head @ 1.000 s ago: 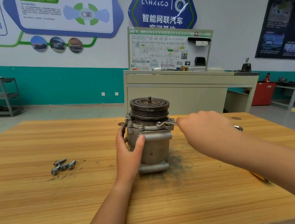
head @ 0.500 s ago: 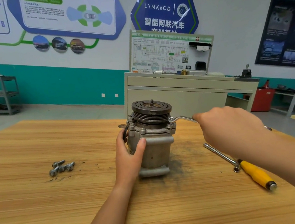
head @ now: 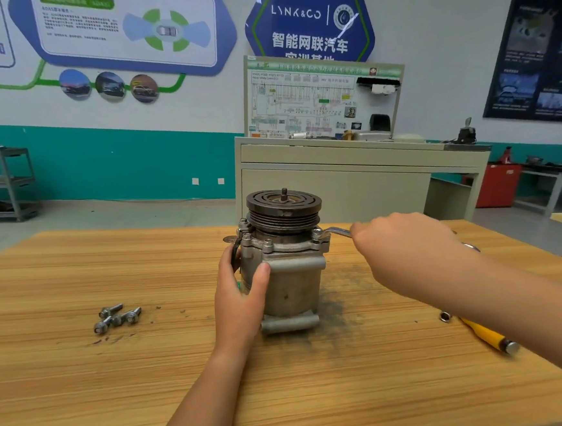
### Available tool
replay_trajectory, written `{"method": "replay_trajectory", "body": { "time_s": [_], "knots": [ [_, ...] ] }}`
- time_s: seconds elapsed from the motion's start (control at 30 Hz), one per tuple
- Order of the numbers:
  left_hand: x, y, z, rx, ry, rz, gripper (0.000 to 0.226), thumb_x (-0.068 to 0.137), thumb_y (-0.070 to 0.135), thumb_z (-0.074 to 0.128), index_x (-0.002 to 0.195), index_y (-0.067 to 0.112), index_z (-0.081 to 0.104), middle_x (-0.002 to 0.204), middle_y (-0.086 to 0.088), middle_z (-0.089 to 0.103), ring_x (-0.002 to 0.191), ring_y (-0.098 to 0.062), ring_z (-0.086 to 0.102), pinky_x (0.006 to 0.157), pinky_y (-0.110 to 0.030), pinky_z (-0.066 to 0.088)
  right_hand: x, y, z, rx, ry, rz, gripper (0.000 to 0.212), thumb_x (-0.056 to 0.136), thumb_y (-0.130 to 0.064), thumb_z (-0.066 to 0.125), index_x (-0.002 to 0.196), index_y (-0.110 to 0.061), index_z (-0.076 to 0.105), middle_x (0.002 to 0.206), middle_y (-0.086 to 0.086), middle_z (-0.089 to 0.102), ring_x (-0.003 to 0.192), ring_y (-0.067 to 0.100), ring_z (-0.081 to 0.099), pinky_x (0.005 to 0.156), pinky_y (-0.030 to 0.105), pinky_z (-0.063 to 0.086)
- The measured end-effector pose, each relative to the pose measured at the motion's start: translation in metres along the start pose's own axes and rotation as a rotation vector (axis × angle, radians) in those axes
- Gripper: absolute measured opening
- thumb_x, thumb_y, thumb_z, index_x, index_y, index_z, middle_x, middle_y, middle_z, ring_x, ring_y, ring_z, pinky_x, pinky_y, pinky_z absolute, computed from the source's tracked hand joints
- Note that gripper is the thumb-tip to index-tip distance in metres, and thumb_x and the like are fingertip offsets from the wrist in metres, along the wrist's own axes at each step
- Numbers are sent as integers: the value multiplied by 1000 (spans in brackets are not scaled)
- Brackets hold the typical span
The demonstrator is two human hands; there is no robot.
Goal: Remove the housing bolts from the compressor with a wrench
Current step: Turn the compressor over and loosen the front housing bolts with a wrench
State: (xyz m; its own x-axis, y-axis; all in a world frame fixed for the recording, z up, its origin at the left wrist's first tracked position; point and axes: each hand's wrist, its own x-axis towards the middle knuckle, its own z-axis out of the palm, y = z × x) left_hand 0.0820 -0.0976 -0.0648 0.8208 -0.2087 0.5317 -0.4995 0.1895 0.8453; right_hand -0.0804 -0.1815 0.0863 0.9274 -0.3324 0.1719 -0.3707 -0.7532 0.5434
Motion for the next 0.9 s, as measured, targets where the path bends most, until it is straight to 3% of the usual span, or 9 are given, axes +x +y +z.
{"method": "replay_trajectory", "body": {
  "time_s": [0.13, 0.3, 0.47, 0.6, 0.7, 0.9],
  "knots": [
    [0, 0, 0, -18, 2, -2, 53, 76, 45, 53, 126, 35, 40, 117, 28, 49, 112, 14, 45, 88, -9, 34, -1, 3, -3, -18, -1, -42, 34, 90, -2, 47, 122, -12, 47, 63, -1, 31, 67, 17, 41, 56, 26, 39],
    [1, -1, 0, -11, -1, -1, 65, 75, 48, 53, 135, 26, 41, 126, 14, 51, 116, 5, 46, 89, -8, 34, 4, -5, -15, -132, -2, -120, 27, 91, 1, 45, 117, -5, 49, 75, 4, 46, 66, 21, 37, 58, 27, 36],
    [0, -4, -1, -4, -11, 13, 63, 82, 42, 56, 139, 20, 40, 131, 7, 51, 122, -7, 46, 97, -22, 38, 4, 0, -12, -157, -10, -130, 28, 90, 0, 47, 118, -7, 49, 62, 1, 29, 63, 20, 38, 60, 27, 39],
    [1, -6, 0, -4, 4, 12, 49, 90, 28, 59, 135, 25, 41, 127, 11, 51, 119, -4, 46, 88, -9, 35, 6, 2, -7, -91, 14, -115, 29, 90, -1, 47, 118, -7, 49, 62, 0, 28, 70, 20, 41, 62, 27, 40],
    [2, -6, 1, -17, 11, 8, 42, 90, 27, 59, 127, 35, 40, 117, 24, 50, 114, 2, 47, 82, -1, 33, 9, 2, -5, -79, 31, -97, 28, 89, -1, 47, 116, -9, 50, 62, 0, 29, 68, 19, 42, 60, 27, 40],
    [0, -5, 0, -7, 23, 3, 42, 88, 33, 59, 125, 37, 39, 115, 25, 49, 113, 2, 46, 81, -4, 32, 14, 9, -1, -69, 34, -61, 24, 88, -3, 47, 110, -13, 52, 63, -1, 34, 50, 12, 33, 44, 24, 35]
  ]
}}
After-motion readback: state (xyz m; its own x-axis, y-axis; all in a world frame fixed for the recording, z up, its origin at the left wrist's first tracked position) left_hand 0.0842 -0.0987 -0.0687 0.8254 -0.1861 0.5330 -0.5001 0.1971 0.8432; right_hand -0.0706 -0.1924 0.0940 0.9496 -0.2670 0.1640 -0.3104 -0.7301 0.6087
